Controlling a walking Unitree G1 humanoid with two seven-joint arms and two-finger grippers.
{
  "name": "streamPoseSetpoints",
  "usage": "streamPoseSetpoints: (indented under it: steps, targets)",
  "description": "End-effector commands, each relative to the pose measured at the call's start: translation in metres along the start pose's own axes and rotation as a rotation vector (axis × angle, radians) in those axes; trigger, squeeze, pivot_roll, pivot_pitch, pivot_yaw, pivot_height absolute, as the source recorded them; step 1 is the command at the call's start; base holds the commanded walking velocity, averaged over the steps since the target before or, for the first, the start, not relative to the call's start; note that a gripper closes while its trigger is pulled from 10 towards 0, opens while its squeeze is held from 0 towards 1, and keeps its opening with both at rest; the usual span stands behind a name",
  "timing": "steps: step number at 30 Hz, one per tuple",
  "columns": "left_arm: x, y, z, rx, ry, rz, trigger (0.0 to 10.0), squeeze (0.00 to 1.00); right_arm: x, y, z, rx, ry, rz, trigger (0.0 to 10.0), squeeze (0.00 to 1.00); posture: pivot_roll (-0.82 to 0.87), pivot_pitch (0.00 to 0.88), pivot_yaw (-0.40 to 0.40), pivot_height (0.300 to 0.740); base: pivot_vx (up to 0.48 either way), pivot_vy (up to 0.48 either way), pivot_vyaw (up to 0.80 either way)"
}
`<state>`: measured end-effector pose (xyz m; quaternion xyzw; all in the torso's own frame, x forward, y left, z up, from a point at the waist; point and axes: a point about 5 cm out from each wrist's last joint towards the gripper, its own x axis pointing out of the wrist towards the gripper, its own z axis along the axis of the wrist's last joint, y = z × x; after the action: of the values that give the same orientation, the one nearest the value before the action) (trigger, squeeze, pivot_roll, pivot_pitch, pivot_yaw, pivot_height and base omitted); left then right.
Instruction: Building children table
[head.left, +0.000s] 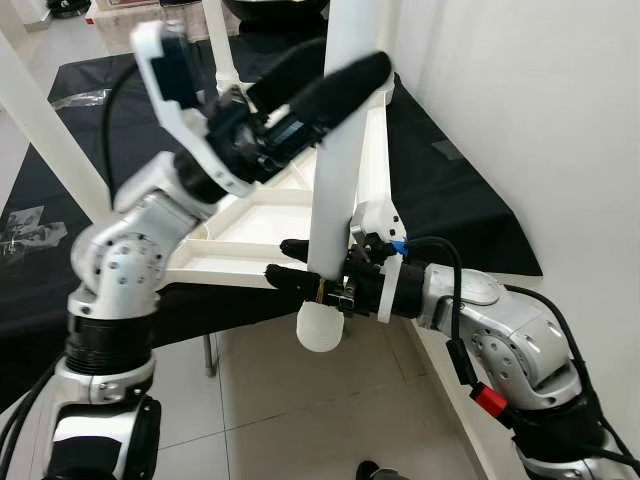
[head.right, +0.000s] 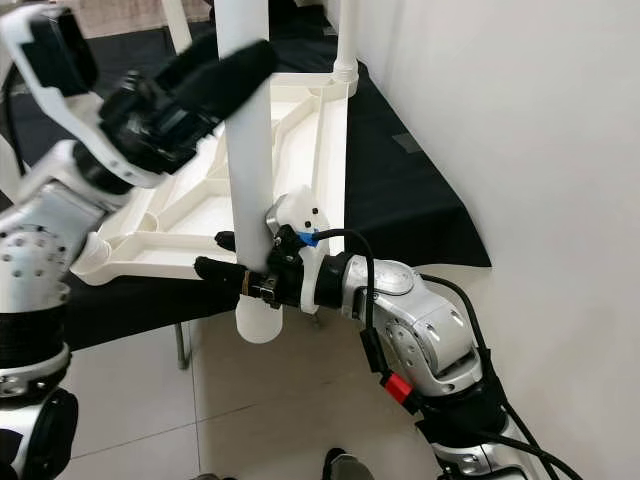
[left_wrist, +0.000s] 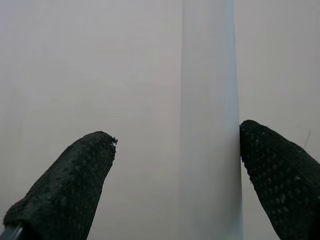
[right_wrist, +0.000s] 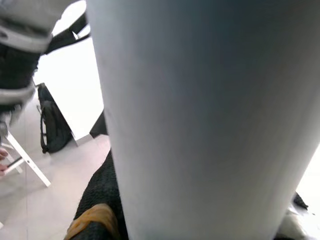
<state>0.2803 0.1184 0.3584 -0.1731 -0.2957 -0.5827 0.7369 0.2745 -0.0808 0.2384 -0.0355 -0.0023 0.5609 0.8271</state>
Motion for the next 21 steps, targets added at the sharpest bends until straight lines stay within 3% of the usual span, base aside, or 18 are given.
streamPoseSetpoints:
  steps: [1, 2, 7, 11, 14, 16, 18, 20, 21]
  targets:
    - [-0.002, -0.003, 0.005, 0.013, 0.054, -0.029, 10.0, 1.00, 0.000, 0.002, -0.004, -0.046, 0.033, 0.010, 0.0, 0.00, -0.04, 0.217, 0.027, 0.740, 0.000, 0.000, 0.00]
    - [-0.005, -0.005, 0.003, 0.016, 0.123, -0.045, 10.0, 0.00, 0.000, 0.001, -0.007, -0.092, 0.067, 0.005, 0.0, 0.00, -0.04, 0.217, 0.027, 0.740, 0.000, 0.000, 0.00]
    - [-0.010, -0.010, -0.006, -0.005, 0.219, -0.078, 10.0, 0.00, 0.000, -0.002, -0.008, -0.170, 0.104, -0.010, 0.0, 0.00, -0.04, 0.216, 0.032, 0.740, 0.000, 0.000, 0.00]
    - [-0.010, -0.010, -0.008, -0.013, 0.212, -0.074, 10.0, 0.00, 0.001, -0.009, -0.006, -0.198, 0.090, -0.074, 0.0, 0.00, -0.04, 0.217, 0.032, 0.740, 0.000, 0.000, 0.00]
    - [-0.010, -0.011, -0.001, -0.039, 0.145, -0.065, 10.0, 0.00, -0.001, -0.026, -0.005, -0.213, 0.085, -0.212, 0.0, 0.00, -0.04, 0.216, 0.034, 0.740, 0.000, 0.000, 0.00]
    - [-0.014, -0.012, 0.018, -0.068, 0.027, -0.057, 10.0, 0.00, -0.006, -0.038, -0.006, -0.207, 0.080, -0.311, 0.0, 0.00, -0.04, 0.218, 0.032, 0.740, 0.000, 0.000, 0.00]
    - [-0.014, -0.012, 0.018, -0.068, 0.027, -0.057, 10.0, 0.00, -0.006, -0.038, -0.006, -0.207, 0.080, -0.311, 0.0, 0.00, -0.04, 0.218, 0.032, 0.740, 0.000, 0.000, 0.00]
    - [-0.021, -0.014, 0.040, -0.084, -0.062, -0.067, 10.0, 0.00, -0.011, -0.044, -0.005, -0.198, 0.060, -0.359, 0.0, 0.00, -0.04, 0.218, 0.028, 0.740, 0.000, 0.000, 0.00]
    - [-0.021, -0.014, 0.040, -0.084, -0.062, -0.067, 10.0, 0.00, -0.011, -0.044, -0.005, -0.198, 0.060, -0.359, 0.0, 0.00, -0.04, 0.218, 0.028, 0.740, 0.000, 0.000, 0.00]
